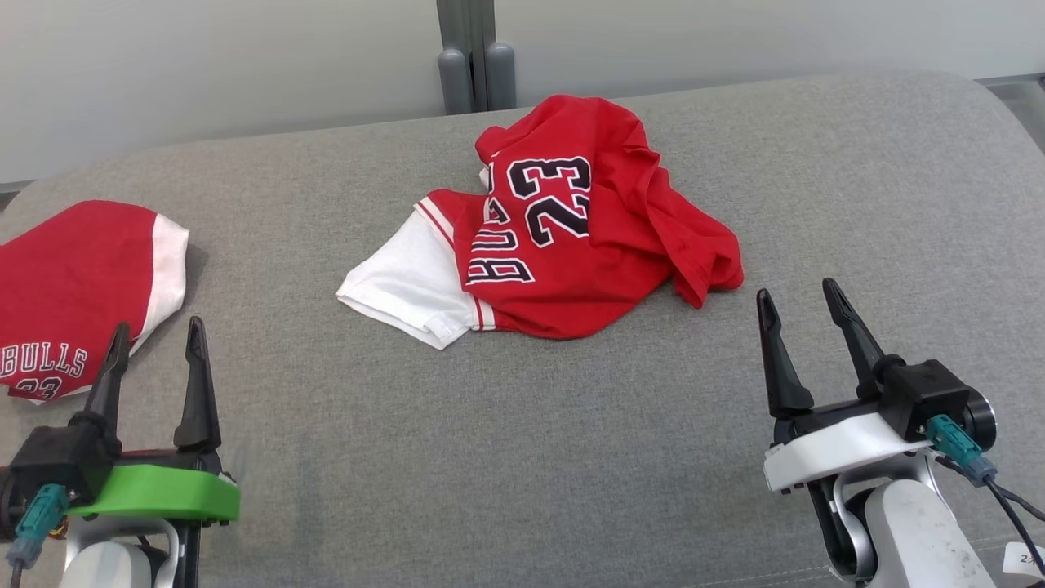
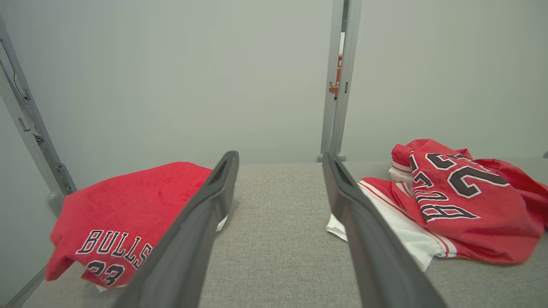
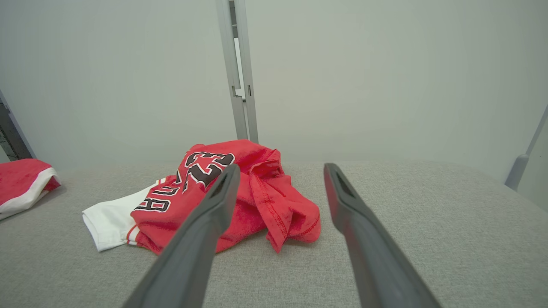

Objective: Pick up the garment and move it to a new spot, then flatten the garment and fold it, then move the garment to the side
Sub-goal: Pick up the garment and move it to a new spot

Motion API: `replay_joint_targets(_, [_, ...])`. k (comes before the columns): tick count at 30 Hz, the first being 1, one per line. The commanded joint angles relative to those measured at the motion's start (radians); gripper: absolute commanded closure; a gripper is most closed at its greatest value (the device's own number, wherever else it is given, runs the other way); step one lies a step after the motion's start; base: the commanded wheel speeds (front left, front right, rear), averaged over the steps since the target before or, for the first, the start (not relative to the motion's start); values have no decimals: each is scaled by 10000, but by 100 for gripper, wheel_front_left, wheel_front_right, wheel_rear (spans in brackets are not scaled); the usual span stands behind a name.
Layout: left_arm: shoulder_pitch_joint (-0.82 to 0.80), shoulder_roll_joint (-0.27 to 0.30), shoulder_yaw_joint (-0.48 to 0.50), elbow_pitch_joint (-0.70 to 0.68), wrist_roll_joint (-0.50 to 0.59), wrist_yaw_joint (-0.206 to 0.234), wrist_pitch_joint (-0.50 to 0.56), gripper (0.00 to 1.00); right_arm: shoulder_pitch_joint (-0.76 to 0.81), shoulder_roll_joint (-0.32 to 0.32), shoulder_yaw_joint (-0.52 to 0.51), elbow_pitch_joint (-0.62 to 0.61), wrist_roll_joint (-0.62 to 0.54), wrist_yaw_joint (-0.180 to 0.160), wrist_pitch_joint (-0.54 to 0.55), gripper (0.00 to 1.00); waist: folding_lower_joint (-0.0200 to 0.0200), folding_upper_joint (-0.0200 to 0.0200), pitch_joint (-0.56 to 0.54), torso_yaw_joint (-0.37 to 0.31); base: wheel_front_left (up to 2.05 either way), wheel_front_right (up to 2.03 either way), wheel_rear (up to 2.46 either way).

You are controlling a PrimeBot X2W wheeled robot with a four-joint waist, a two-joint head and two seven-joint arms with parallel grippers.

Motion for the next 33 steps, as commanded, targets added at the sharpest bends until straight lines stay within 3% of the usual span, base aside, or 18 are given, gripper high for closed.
replay_joint_targets(1, [237,-57,99,-100,-5,-35,6,0,125,-16,11,34,34,-14,-32,0,0,-1,-101,56,0,0,0])
replay_joint_targets(17, [1062,-570,246,-299,280,-83,6,0,404,32,224,238,230,-14,-33,0,0,-1,-373,178,0,0,0])
replay_joint_targets(33, [1058,-616,59,-60,430,-141,6,0,388,-18,230,392,254,-14,-33,0,0,-1,-470,255,0,0,0])
